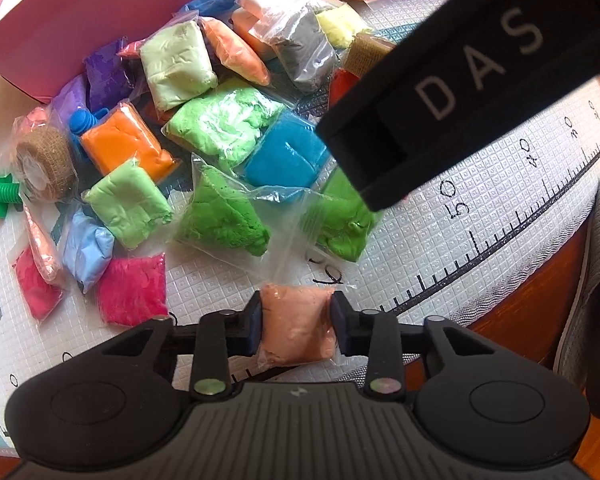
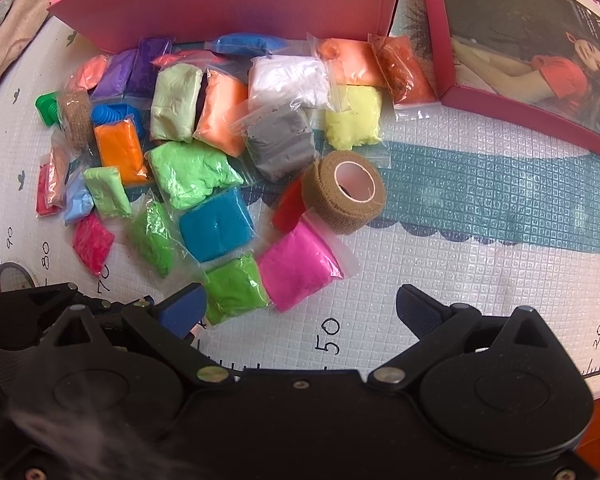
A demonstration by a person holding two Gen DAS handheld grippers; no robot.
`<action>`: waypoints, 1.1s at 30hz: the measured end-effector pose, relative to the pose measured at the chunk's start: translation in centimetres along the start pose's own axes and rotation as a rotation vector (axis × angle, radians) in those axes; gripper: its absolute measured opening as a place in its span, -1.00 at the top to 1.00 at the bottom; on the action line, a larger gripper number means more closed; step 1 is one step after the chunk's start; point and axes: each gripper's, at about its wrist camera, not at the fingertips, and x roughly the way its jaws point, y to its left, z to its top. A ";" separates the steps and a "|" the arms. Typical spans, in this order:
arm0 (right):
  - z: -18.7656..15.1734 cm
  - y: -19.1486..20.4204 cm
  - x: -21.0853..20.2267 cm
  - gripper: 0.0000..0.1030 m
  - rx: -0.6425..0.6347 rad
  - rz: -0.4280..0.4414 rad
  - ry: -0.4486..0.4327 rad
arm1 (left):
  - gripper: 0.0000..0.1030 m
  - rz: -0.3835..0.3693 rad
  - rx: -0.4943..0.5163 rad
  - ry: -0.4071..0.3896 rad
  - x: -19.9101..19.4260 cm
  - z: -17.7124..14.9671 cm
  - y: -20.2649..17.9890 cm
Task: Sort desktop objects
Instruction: 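Lift the peach packet with the left gripper while the right gripper moves toward the pile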
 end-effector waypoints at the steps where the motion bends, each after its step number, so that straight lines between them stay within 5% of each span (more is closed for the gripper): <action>1: 0.0 -0.1 -0.1 -0.98 0.002 -0.001 -0.002 | 0.42 -0.001 -0.001 0.000 -0.1 0.1 0.2; 20: -0.3 -0.6 -1.1 -0.98 0.003 -0.032 -0.022 | 0.75 0.005 -0.001 -0.035 -3.3 2.4 4.8; 24: -0.4 -0.7 -1.3 -0.98 0.002 -0.037 -0.025 | 0.75 0.016 -0.004 -0.055 -4.4 -3.2 -3.4; 33: -0.9 -1.0 -1.5 -0.98 -0.011 -0.001 -0.041 | 0.76 0.047 -0.065 -0.106 -6.1 -2.8 -3.7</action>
